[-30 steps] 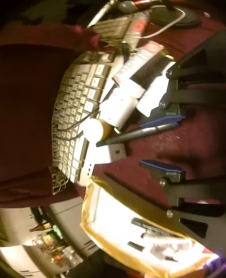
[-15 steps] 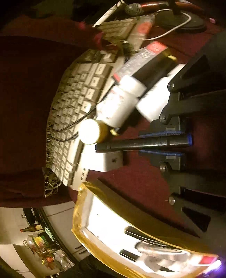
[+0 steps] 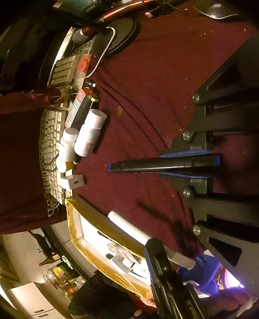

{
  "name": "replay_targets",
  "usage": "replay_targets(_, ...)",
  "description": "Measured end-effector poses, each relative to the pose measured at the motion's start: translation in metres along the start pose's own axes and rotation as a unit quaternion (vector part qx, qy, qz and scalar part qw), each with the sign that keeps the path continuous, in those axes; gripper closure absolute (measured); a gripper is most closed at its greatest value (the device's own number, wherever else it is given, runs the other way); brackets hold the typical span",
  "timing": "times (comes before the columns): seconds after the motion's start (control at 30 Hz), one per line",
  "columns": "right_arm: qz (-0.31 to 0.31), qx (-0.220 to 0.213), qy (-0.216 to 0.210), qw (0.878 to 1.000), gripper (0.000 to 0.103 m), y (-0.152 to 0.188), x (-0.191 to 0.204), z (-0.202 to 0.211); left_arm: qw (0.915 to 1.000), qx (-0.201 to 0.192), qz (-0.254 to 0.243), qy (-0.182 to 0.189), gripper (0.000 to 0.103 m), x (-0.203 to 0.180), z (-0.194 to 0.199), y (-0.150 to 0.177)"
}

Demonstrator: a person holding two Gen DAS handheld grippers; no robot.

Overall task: Organize objects
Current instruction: 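Carry the white pen into the tray with the left tool while the right tool releases the blue-capped marker there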

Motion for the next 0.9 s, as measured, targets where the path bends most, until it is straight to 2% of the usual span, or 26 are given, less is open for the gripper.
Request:
replay_targets(0.17,0.008,-0.005,-0.006,1.0,0.083,-0.01,0.008,-0.01,1.0,0.0,-0.001,-0.002,0.093,-0.003,-0.001,-0.002)
replay_targets(0.3,0.018,0.001,0.012,1.0,0.083,-0.007,0.013,-0.02,1.0,-0.002,0.003,-0.006,0.093,-0.001,0.002,-0.004)
replay_targets(0.33,0.017,0.003,0.014,1.0,0.084,-0.005,0.013,-0.022,1.0,-0.002,0.004,-0.007,0.093,0.0,0.003,-0.004)
replay_targets(0.37,0.02,-0.001,0.018,1.0,0.09,-0.005,0.012,-0.021,0.9999,-0.002,0.005,-0.009,0.093,0.002,0.004,-0.004)
replay_targets(0.43,0.017,-0.002,0.021,1.0,0.09,-0.004,0.012,-0.02,0.9999,-0.005,0.011,-0.009,0.093,0.006,0.009,-0.007)
replay_targets(0.5,0.005,-0.002,0.008,1.0,0.09,-0.004,0.012,-0.019,0.9997,-0.01,0.022,-0.006,0.093,0.013,0.016,-0.014)
replay_targets(0.6,-0.006,-0.028,-0.03,0.999,0.091,-0.014,0.025,-0.005,0.999,-0.022,0.039,-0.006,0.093,0.027,0.032,-0.028)
replay_targets(0.73,-0.006,-0.06,-0.094,0.994,0.09,-0.034,0.06,0.013,0.9968,-0.045,0.061,-0.026,0.093,0.055,0.052,-0.04)
replay_targets(0.9,0.029,-0.062,-0.128,0.989,0.09,-0.051,0.11,0.005,0.9925,-0.064,0.089,-0.053,0.093,0.095,0.067,-0.05)
Point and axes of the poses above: each gripper's, at about its wrist camera, not at the fingertips, and z roughly against the way its jaws point, x to its left, y to its underside, the point moved 10 cm from there along -z, roughly the way its jaws point, and after that the axes turned 1 degree about -x, right-handed, at the moved point
